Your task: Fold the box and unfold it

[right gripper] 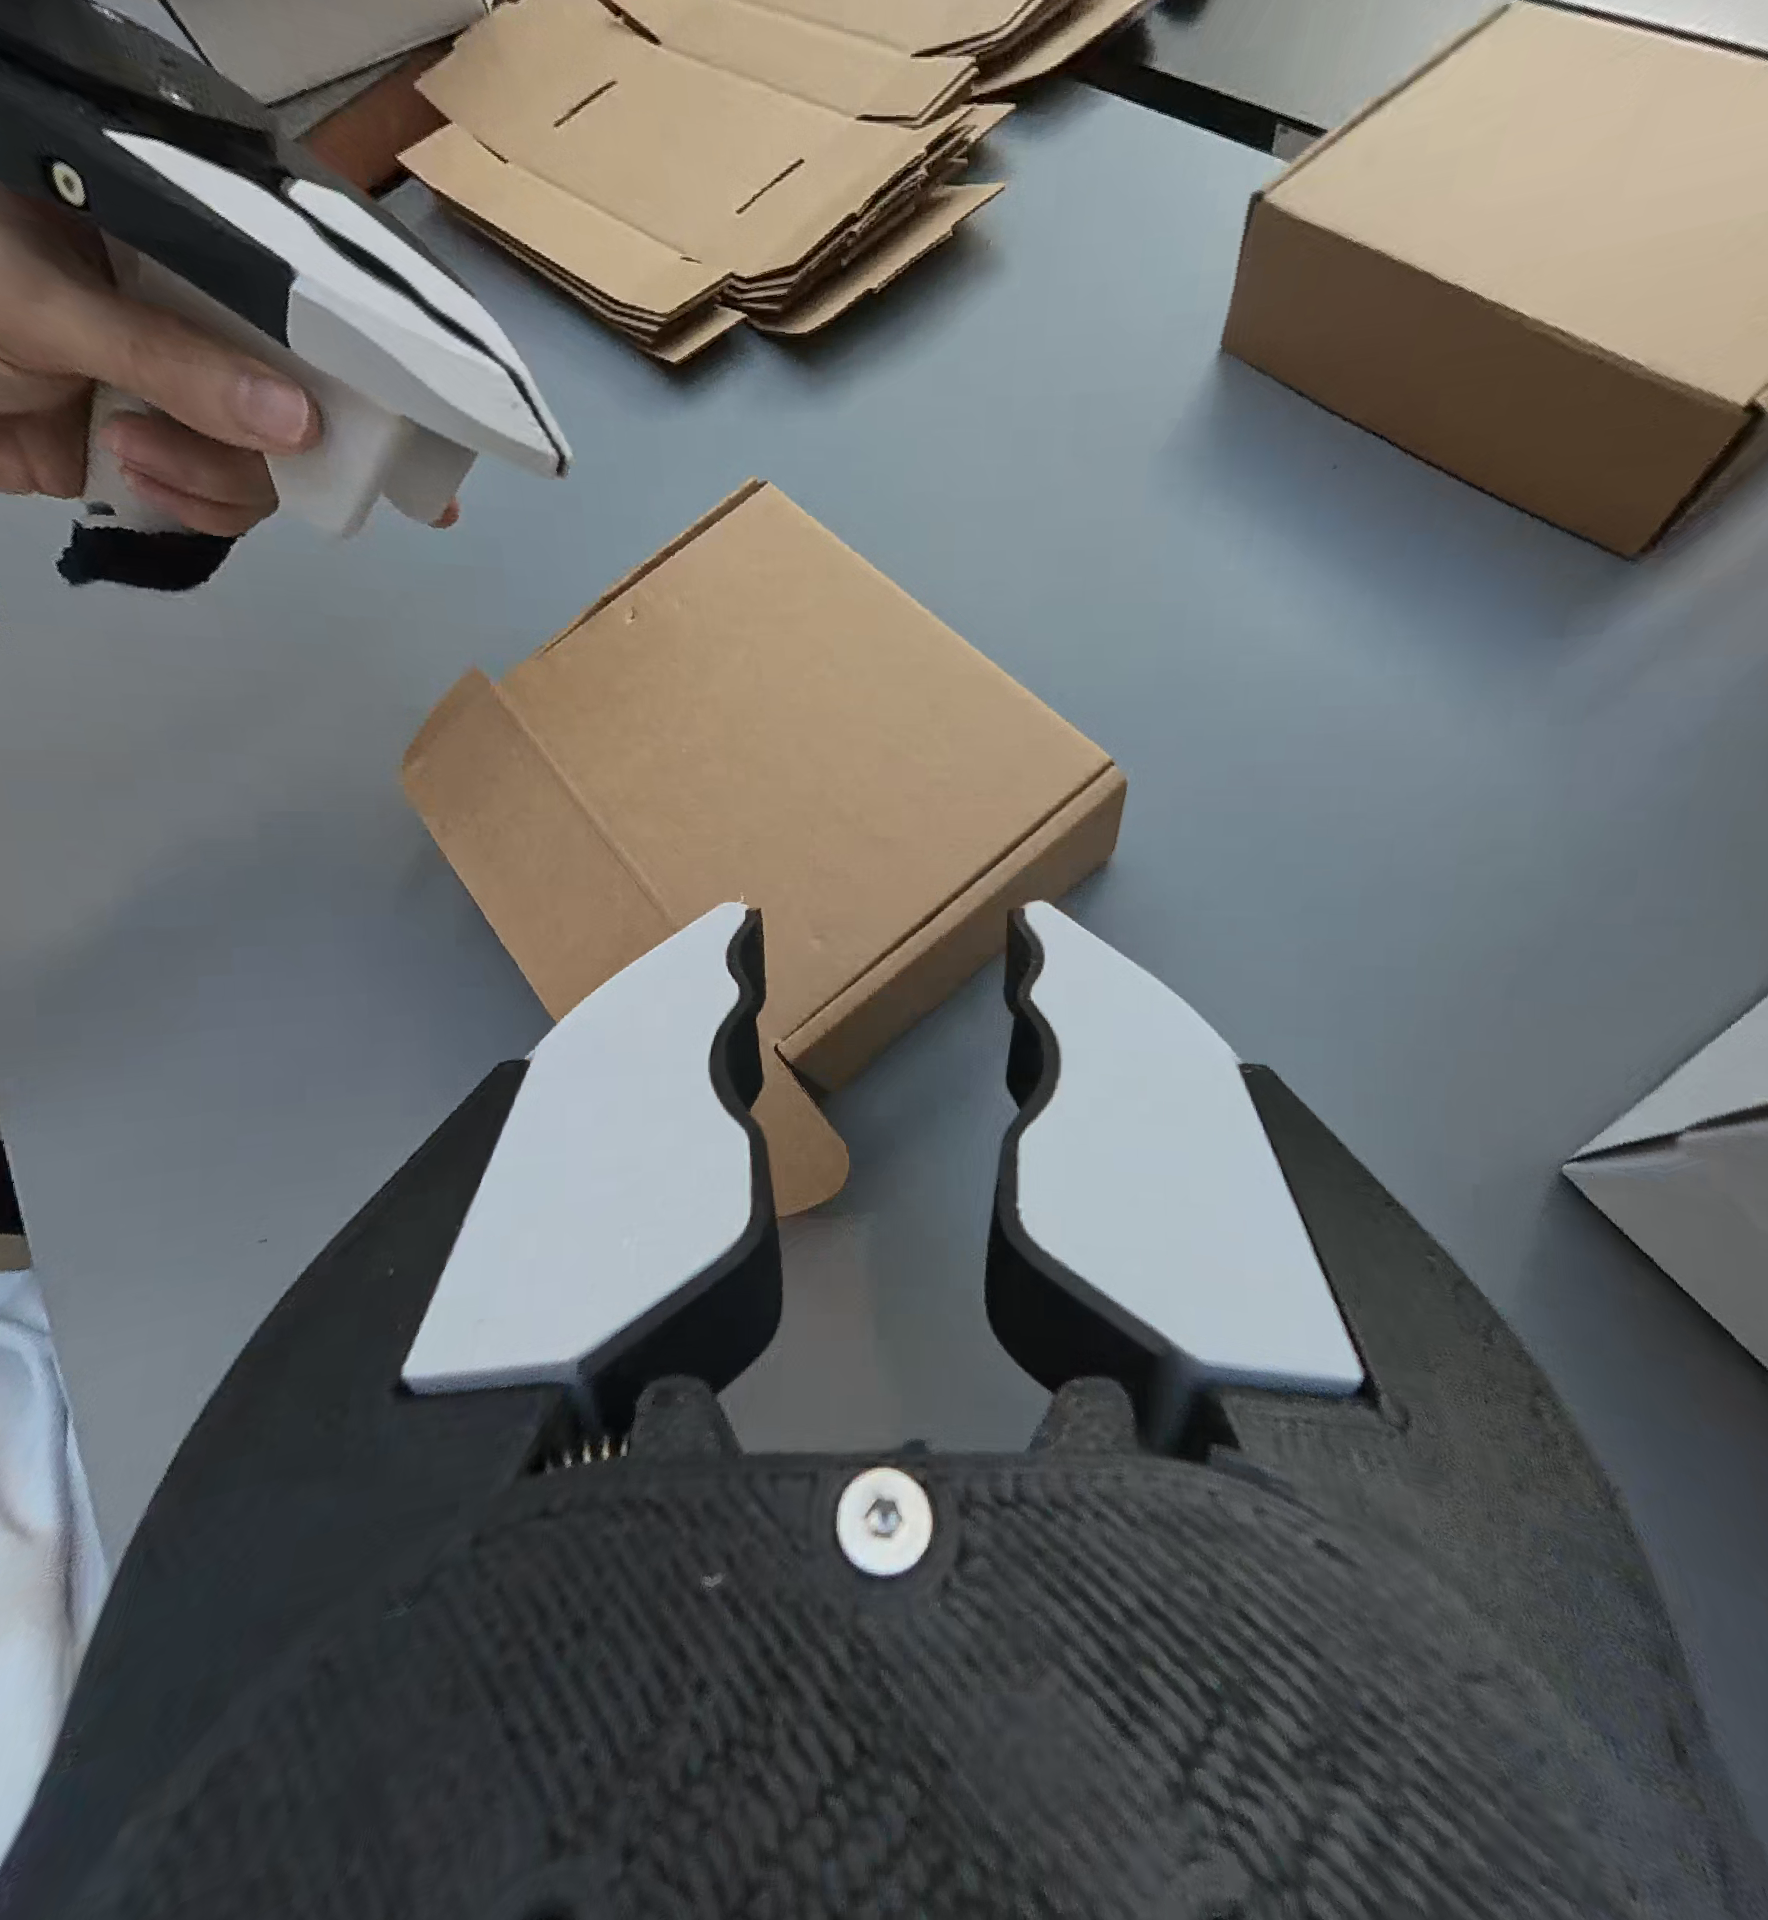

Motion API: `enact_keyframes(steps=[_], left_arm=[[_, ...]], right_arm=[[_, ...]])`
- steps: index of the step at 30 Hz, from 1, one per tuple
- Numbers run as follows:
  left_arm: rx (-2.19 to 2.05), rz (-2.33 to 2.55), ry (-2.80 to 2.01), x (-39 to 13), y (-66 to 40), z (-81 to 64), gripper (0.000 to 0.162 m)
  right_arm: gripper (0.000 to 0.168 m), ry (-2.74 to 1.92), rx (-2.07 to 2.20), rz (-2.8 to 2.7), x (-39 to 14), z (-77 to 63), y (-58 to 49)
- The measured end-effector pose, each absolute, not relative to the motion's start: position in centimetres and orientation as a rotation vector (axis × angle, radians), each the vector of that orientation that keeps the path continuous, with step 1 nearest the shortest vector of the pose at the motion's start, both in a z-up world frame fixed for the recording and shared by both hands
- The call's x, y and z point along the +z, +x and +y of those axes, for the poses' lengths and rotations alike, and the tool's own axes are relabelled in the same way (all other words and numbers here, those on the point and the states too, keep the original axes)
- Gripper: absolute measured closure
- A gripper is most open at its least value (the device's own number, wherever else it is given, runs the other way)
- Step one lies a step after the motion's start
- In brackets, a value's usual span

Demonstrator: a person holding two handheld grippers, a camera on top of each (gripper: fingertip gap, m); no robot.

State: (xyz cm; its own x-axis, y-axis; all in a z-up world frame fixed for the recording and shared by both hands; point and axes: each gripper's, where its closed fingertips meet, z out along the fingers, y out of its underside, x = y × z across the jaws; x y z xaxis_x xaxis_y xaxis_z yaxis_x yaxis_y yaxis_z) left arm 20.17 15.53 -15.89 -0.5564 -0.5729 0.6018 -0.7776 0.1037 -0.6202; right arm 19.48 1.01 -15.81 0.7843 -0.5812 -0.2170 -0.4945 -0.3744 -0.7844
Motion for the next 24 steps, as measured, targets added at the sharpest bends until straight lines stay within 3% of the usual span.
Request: enact_keyframes(steps=[1,6,10,24], left_arm=[[1.398,-2.16,1.336,-16.3,19.9,15.4,0.162],[1.327,-2.104,1.287,-17.6,19.0,14.3,0.162],[1.282,-2.133,1.34,-19.1,19.1,14.7,0.162],[1.392,-2.114,1.347,-19.1,18.8,15.8,0.162]], right_arm=[[0.117,-2.038,-0.095,0.841,-16.1,0.4,19.7],[0.088,-1.994,0.072,0.969,-17.7,-0.8,19.9],[0.079,-1.845,0.3,1.084,-18.1,-0.5,19.8],[0.077,-1.746,0.572,1.197,-18.3,2.2,21.6]])
